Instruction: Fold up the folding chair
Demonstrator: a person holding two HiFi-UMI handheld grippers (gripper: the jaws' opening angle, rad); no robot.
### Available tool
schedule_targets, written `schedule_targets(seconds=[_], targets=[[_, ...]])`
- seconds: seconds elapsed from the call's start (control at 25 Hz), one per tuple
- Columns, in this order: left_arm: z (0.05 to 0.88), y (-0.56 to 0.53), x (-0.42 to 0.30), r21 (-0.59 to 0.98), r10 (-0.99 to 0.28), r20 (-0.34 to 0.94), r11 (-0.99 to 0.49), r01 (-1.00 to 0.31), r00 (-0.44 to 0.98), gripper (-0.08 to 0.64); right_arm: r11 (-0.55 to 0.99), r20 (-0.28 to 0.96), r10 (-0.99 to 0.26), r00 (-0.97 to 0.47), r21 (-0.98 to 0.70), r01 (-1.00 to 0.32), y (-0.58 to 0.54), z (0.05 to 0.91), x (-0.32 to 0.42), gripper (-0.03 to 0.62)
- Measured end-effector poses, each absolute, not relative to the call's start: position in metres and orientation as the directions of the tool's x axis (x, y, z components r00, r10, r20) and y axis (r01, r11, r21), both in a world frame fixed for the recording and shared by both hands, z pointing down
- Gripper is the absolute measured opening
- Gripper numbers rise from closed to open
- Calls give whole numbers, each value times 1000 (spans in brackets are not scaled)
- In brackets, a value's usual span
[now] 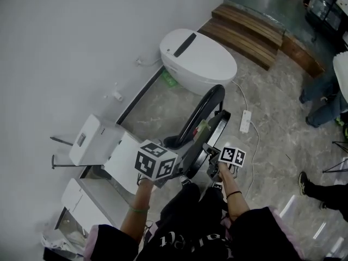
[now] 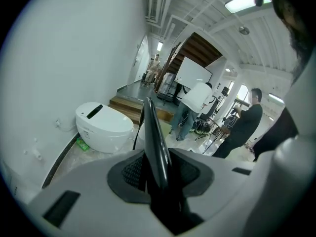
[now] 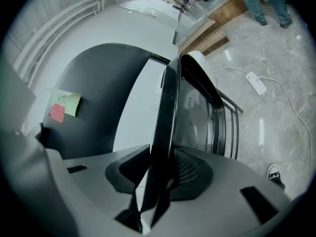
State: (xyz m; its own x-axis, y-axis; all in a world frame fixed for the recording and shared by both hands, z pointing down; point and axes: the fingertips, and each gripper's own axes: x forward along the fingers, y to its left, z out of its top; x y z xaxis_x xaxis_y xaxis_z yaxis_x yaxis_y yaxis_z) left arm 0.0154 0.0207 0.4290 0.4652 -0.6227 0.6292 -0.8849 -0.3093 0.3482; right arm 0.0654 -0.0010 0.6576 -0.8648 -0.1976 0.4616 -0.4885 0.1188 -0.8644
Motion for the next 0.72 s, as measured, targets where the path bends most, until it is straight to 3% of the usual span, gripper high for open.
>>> schedule_targets(seconds=[0.4, 0.72], targets=[[429, 20, -31, 414, -657, 583, -266, -870, 478, 107, 180, 407, -113, -906, -889, -422, -10, 653, 8, 113], [430, 11, -73, 452, -667, 568, -236, -860, 482, 107, 188, 356, 57, -933, -921, -340, -9, 646, -23, 95]])
